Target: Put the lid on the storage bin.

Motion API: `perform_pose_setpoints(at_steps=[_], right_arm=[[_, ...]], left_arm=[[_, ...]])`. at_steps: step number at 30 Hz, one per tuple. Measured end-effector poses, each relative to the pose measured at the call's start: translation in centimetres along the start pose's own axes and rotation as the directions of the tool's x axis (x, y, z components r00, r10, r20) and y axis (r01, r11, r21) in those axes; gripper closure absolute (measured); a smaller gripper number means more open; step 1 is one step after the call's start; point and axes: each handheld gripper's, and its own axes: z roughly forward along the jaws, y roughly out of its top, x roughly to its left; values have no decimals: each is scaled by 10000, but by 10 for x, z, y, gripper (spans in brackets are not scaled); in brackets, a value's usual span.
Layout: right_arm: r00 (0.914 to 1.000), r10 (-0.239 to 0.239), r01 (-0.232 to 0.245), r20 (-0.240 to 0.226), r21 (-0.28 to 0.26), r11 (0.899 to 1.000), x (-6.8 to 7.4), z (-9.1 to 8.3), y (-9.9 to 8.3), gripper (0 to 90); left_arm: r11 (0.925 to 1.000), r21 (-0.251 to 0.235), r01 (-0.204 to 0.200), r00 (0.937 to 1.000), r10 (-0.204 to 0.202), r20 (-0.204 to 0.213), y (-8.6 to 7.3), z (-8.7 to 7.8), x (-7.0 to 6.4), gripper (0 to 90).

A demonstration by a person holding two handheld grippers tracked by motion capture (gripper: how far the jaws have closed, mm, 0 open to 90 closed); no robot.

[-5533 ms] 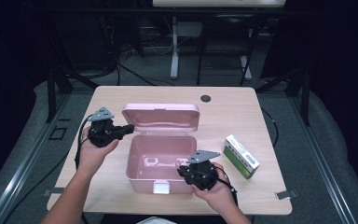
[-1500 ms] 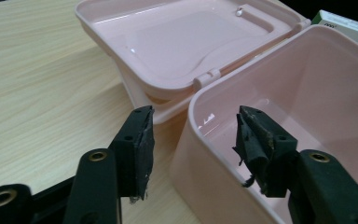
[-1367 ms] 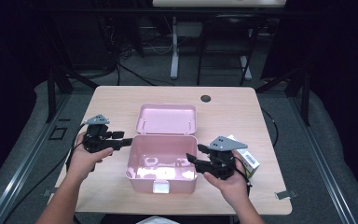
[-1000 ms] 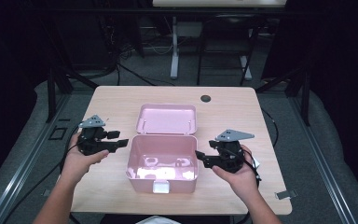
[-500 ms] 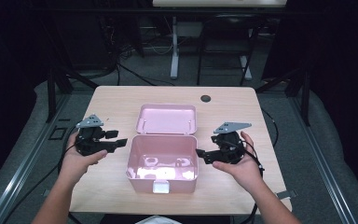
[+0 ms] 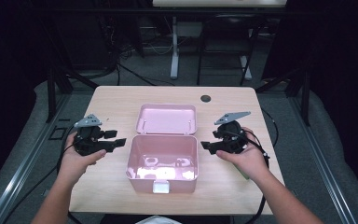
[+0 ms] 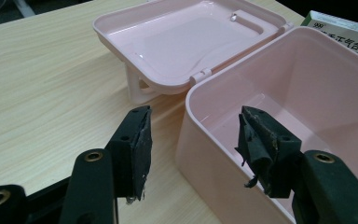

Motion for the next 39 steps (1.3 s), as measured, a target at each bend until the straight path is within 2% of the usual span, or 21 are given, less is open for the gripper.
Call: perform_pose_setpoints(at_steps=[5,10,13,26,32,36,39], right_arm=[[9991,-268,261,324,211,9994,-8,2,6,390],[9987,161,-197,494,731,9971,-19,4,11,401],[9983,389,-431,441,995,9941,-27,6,12,414],[9948,365,-502,947,1468,9879,-53,6,16,416],[9917,303,-583,1251,2261,9724,-66,10,14,405],[9895,412,-788,1383,2793,9570,-75,12,14,407],[9876,440,-922,1510,3298,9395,-82,14,14,412]], left_arm=[[9999,-129,26,9999,-27,-110,0,-4,2,446],[9997,-216,85,9999,-87,-132,1,-6,3,446],[9997,-243,65,9998,-70,-196,1,-6,3,446],[9997,-195,120,9998,-123,-149,0,-6,5,445],[9993,-276,247,9995,-252,-200,0,-6,6,445],[9994,-219,260,9994,-265,-205,-1,-5,6,445],[9995,-195,252,9995,-256,-182,-1,-5,7,446]])
